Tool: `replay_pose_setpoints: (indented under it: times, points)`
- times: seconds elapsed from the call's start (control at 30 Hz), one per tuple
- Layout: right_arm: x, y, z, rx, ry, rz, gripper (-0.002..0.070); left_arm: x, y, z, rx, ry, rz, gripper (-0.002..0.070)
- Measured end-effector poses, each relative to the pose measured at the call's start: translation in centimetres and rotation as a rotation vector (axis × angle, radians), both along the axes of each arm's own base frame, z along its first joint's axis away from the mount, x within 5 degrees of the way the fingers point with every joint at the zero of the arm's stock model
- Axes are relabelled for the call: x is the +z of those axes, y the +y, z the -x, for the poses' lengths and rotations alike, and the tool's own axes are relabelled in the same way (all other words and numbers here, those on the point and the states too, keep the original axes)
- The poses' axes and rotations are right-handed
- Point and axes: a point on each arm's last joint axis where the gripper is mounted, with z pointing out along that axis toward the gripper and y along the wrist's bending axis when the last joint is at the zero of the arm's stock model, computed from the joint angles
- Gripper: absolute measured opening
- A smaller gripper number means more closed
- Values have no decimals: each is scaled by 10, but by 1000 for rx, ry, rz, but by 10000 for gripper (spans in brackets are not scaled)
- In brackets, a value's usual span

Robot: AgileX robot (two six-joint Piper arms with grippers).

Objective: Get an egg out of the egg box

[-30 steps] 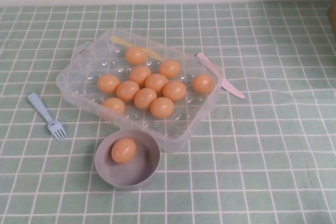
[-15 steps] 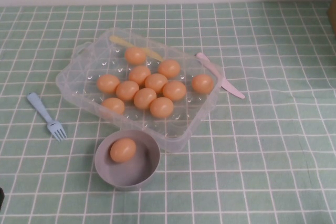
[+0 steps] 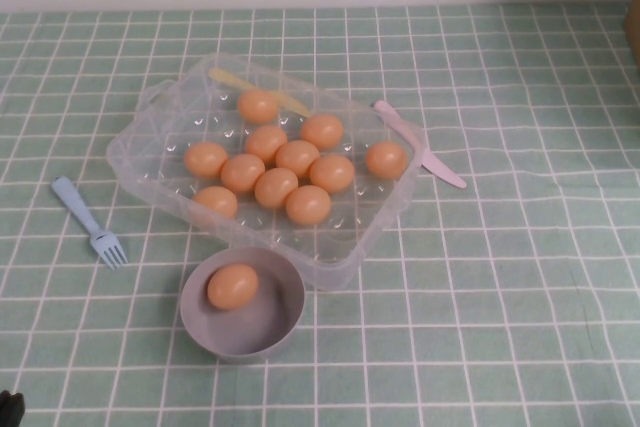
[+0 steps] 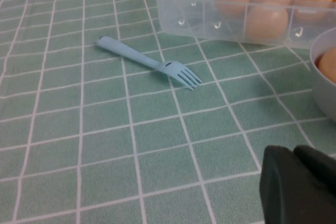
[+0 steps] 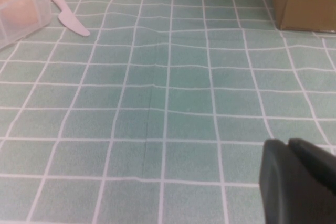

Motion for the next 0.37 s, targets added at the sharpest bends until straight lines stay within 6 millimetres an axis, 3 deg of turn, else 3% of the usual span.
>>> replay_pose_setpoints:
  times: [0.37]
  points:
    - [0,0,0,0,0,0,-17,0,0,0,0,0,-4,-2]
